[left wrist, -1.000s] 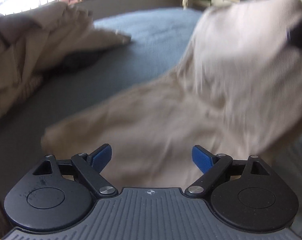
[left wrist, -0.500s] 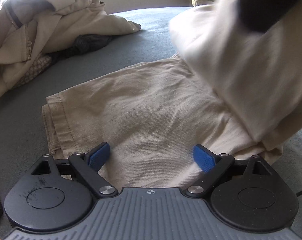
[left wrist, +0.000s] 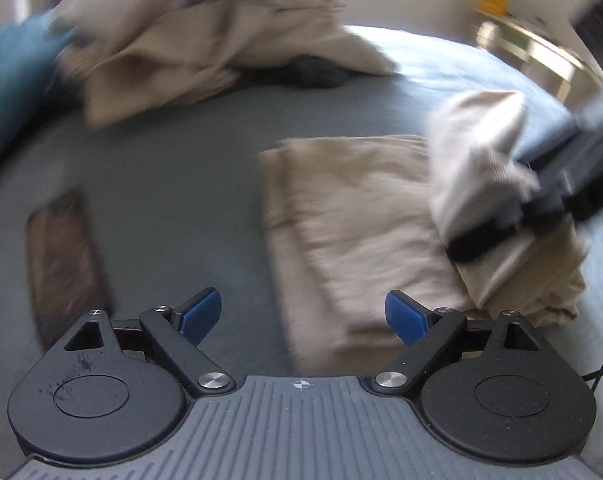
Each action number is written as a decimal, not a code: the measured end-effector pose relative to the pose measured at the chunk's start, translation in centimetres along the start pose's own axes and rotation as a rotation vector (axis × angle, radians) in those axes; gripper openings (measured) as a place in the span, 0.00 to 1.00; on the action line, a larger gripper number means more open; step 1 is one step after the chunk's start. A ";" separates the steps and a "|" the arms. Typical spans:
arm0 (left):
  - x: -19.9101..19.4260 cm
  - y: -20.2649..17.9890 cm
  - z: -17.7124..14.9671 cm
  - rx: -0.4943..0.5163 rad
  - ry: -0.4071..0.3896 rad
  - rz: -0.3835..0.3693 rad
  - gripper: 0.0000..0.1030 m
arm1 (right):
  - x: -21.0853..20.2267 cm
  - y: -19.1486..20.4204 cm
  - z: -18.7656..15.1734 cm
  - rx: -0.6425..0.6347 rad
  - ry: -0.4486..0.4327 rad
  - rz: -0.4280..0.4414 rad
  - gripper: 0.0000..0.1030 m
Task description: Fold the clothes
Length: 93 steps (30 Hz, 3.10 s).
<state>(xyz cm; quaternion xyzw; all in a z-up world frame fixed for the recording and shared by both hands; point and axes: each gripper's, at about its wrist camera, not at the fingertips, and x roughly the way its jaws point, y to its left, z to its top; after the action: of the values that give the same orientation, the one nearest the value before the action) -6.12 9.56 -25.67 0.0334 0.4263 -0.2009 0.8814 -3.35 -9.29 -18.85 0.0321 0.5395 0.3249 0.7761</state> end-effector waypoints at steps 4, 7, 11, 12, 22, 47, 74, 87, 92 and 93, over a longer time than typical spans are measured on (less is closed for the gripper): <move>-0.7 2.6 -0.1 -0.161 0.021 -0.014 0.87 | 1.6 2.3 -0.9 -0.063 -0.017 -0.077 0.64; -0.9 3.6 0.2 -0.254 0.006 -0.053 0.87 | 2.0 4.0 -1.8 -0.149 -0.030 -0.126 0.70; -0.1 4.2 0.7 -0.362 0.004 -0.134 0.87 | 1.9 5.4 -3.2 -0.260 -0.043 -0.158 0.70; 0.1 4.3 0.7 -0.386 0.005 -0.158 0.87 | 1.7 5.5 -3.5 -0.274 -0.053 -0.171 0.70; 0.9 5.1 0.4 -0.541 0.046 -0.234 0.66 | 0.6 7.5 -6.4 -0.426 -0.149 -0.353 0.65; 4.4 3.3 3.0 -0.562 0.178 -0.373 0.56 | 3.7 9.1 -8.3 -0.692 -0.163 -0.405 0.62; 9.3 0.1 6.8 -0.556 0.127 -0.328 0.30 | -4.1 1.5 -8.0 -0.223 -0.347 0.028 0.12; 9.0 0.6 6.3 -0.616 0.137 -0.319 0.12 | -3.7 4.3 -9.7 -0.439 -0.342 -0.140 0.39; 9.2 0.9 6.8 -0.634 0.187 -0.334 0.12 | -2.7 5.9 -10.1 -0.531 -0.372 -0.222 0.57; 9.3 1.0 6.8 -0.637 0.197 -0.337 0.12 | -2.3 6.2 -10.0 -0.550 -0.370 -0.243 0.57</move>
<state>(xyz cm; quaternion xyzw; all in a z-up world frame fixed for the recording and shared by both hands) 4.45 5.86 -28.56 -0.2943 0.5496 -0.1964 0.7568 -15.32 -8.71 -18.62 -0.1845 0.2820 0.3521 0.8732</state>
